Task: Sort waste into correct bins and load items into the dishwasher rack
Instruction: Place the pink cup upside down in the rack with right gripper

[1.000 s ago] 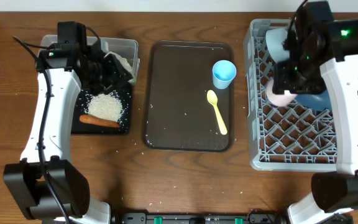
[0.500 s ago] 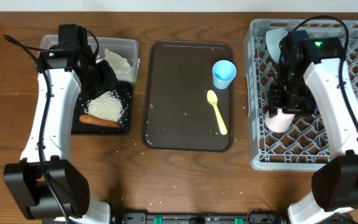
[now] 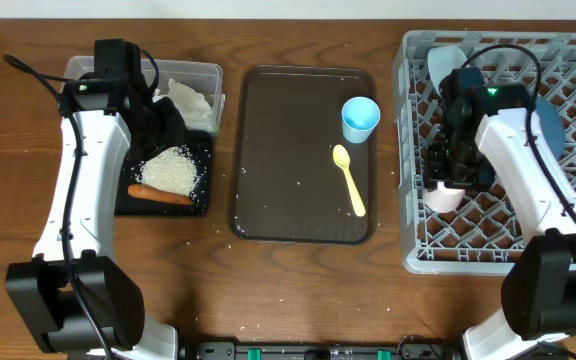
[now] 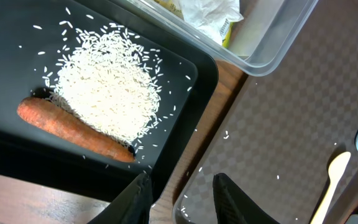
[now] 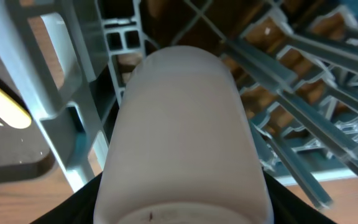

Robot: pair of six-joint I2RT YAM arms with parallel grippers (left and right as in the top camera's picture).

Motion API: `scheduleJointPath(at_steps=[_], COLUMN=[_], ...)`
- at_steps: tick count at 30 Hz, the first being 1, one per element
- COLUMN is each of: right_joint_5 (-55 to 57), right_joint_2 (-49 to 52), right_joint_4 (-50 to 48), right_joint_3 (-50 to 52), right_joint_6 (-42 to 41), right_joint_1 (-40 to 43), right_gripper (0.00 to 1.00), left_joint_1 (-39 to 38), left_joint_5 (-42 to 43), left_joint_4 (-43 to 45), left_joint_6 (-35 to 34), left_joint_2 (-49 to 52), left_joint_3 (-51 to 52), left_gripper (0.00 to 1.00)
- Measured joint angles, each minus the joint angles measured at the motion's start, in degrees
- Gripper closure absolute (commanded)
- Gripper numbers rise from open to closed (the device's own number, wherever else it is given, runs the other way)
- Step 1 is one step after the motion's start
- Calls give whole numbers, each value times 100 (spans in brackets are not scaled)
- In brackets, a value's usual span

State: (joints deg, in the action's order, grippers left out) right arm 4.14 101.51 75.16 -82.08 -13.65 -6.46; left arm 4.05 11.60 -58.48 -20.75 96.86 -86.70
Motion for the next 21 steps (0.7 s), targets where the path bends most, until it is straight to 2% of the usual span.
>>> scheduleJointPath(at_steps=[3, 6, 8, 12, 16, 21], right_joint_5=[-85, -138, -127, -166, -181, -197], right_joint_2=[2, 0, 2, 4, 11, 4], right_joint_4=[-142, -146, -101, 232, 706, 1128], right_joint_3=[179, 201, 199, -50, -951, -2061], right_joint_6=[-7, -20, -33, -33, -15, 76], right_joint_1=[-2, -4, -2, 9, 26, 153], right_gripper=[22, 12, 9, 5, 5, 5], left_joint_1=[0, 0, -13, -214, -743, -1515], left_joint_5=[2, 2, 2, 2, 0, 9], left_joint_4=[-2, -2, 17, 297, 573, 1025], left_joint_6=[0, 0, 0, 146, 299, 393], left_joint_2=[0, 0, 0, 0, 0, 9], left_joint_3=[0, 0, 0, 9, 9, 9], left_gripper=[64, 64, 64, 50, 41, 37])
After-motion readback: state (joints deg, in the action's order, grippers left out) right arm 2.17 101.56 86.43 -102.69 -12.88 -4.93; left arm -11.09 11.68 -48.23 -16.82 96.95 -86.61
